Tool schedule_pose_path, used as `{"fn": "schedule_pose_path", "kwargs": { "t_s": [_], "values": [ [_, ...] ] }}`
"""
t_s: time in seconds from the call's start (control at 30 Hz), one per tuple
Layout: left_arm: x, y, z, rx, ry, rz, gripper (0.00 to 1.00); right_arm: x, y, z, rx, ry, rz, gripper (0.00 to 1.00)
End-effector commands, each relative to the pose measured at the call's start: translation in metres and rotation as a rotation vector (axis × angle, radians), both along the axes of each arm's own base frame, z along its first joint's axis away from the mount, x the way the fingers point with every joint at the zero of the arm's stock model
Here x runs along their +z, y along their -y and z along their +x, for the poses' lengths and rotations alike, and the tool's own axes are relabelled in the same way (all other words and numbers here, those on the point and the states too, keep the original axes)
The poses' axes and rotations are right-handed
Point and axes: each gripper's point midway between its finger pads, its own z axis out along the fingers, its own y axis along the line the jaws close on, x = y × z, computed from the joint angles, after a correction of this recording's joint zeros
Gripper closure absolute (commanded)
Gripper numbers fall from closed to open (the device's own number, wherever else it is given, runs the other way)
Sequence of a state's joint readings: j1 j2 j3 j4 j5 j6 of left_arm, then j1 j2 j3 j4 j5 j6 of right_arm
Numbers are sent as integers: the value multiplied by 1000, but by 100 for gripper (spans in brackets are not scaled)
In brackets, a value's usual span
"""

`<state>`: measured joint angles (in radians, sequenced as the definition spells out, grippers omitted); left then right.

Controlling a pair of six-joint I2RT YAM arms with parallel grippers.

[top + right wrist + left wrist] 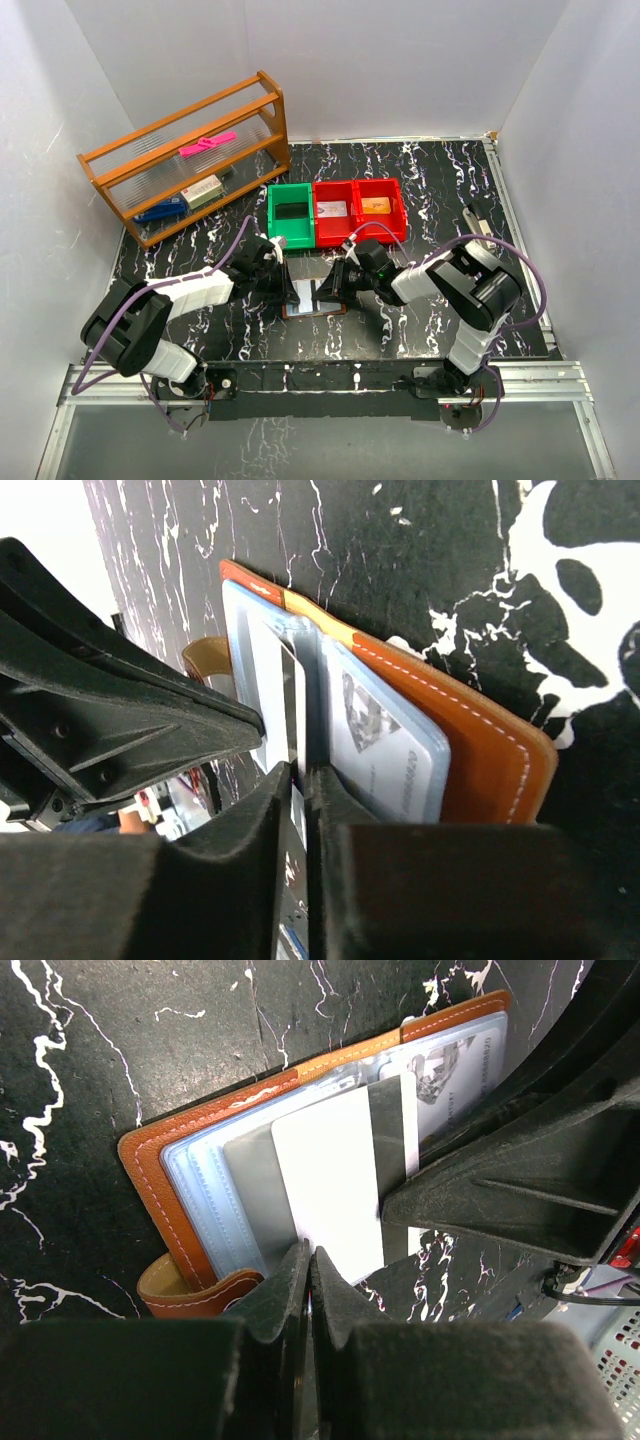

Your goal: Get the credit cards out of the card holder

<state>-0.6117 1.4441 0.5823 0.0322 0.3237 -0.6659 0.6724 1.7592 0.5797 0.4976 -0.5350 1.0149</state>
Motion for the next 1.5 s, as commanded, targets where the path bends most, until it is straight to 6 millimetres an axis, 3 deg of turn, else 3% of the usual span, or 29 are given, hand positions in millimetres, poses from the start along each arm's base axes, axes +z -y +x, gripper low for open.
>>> {"fn": "schedule_pose_path", "kwargs": {
  "t_s": [0.0,0.2,0.4,0.53,0.63,0.83,0.93,1.03,1.27,1.4,1.47],
  "values": [
    [-26,-23,-24,-2,-84,112,99,11,-5,10,-18,55,23,99],
    [-23,-24,-21,15,-63,103,98,43,23,27,-146,198,-83,100],
    [-17,-19,-16,10,-47,88,97,50,32,18,-96,236,-123,100],
    [-6,-16,-12,9,-14,62,91,57,39,22,-91,316,-155,100],
    [9,-12,-8,9,21,32,85,76,47,32,-115,424,-181,100],
    [48,-11,3,15,124,1,64,135,71,58,-166,781,-257,100],
    [62,-21,11,56,184,36,55,168,91,73,-230,992,-331,100],
    [71,-37,19,141,243,82,43,186,102,84,-216,1170,-426,100],
    [86,-68,16,281,312,118,15,199,103,118,3,1397,-728,100],
    [92,-86,11,339,338,149,2,196,97,143,124,1438,-875,100],
    [93,-92,8,353,345,161,1,191,93,154,191,1436,-925,100]
  ]
}}
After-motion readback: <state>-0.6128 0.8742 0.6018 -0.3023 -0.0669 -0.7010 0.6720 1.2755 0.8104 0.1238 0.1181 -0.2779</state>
